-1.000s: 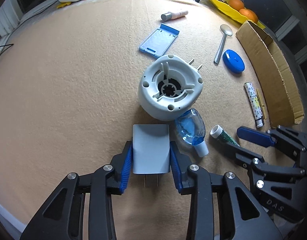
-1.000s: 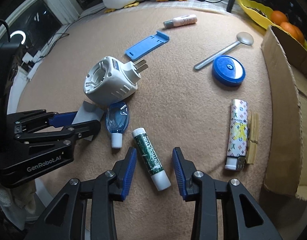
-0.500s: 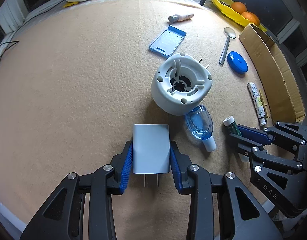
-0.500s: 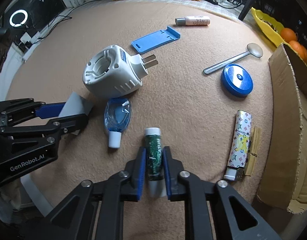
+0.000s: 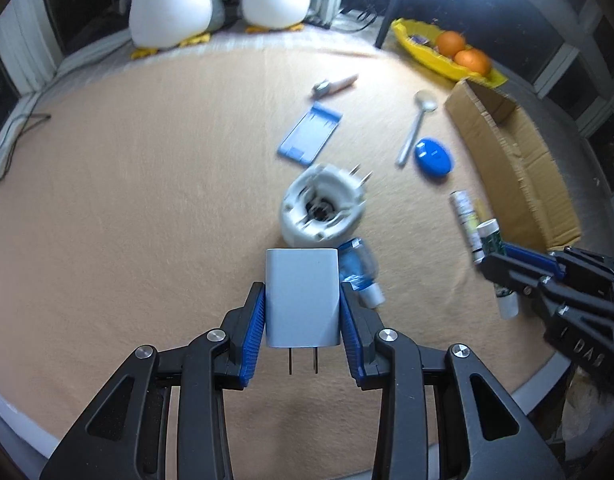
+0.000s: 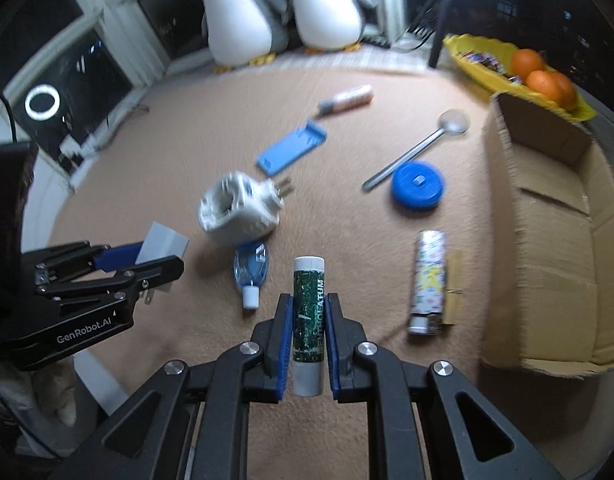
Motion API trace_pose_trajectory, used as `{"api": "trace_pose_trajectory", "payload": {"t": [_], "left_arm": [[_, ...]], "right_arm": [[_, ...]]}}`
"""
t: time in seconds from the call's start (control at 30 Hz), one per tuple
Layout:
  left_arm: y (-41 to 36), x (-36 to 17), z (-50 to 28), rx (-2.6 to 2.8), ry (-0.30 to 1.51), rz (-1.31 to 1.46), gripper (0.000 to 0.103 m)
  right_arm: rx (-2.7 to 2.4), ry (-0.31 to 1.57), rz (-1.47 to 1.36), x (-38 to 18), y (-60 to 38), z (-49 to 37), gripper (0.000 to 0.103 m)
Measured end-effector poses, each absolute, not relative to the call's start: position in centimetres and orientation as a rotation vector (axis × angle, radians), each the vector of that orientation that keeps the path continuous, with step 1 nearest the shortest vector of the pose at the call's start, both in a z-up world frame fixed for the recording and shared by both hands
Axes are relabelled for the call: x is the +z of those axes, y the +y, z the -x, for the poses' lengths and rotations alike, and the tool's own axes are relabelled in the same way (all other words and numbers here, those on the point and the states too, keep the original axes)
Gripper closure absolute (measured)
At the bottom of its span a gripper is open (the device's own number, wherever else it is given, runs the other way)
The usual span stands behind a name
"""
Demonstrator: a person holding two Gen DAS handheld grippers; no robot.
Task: Organize rigid objects
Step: 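Carry adapter and glue stick into the box and open both tools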
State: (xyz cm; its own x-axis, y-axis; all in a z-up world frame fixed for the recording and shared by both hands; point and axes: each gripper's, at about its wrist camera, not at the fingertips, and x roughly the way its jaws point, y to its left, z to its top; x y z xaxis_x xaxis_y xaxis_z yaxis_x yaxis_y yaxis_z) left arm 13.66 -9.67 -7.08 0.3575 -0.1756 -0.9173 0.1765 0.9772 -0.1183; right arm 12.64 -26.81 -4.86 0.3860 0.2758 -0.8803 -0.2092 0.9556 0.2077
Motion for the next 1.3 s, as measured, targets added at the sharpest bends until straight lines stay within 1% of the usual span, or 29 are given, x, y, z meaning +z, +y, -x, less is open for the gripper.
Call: {"api": "trace_pose_trajectory", "payload": {"t": [0.13,0.3,0.57,0.7,0.87,1.1,1.3], "left_arm": [[-11.3,-4.4,-13.9,-0.277,1.136,-0.016,0.069],[-15.5,-1.7,-14.8,-0.376,1.087,-0.03,0.069],[-25.7,0.2,-17.3,-0.514,1.02,-0.081,0.069],[-30.7,-0.7,-19.0,-0.554,1.034,-0.104,0.069],[-34.6,-3.0,-20.4,-0.571,1.089,-0.117,0.069],[-36.6,-5.7,-21.0,-0.56,1.146,-0.158,0.069],[-37.3,-7.3,-21.7,-0.559,1.168,-0.183,0.069]], "right_arm": [[0.266,1.069,-0.11,-2.0,-30.0,-12.1,0.089],[0.175,1.003,-0.134,0.5,-34.7,-11.8,0.089],[0.041,0.971,-0.166,1.4,-41.6,-12.3,0.089],[-0.009,0.978,-0.177,0.6,-44.4,-13.2,0.089],[-0.06,1.005,-0.196,-1.3,-47.3,-14.6,0.089],[-0.089,1.052,-0.236,-4.0,-49.3,-15.7,0.089],[-0.11,1.075,-0.238,-5.1,-49.7,-16.1,0.089]]}}
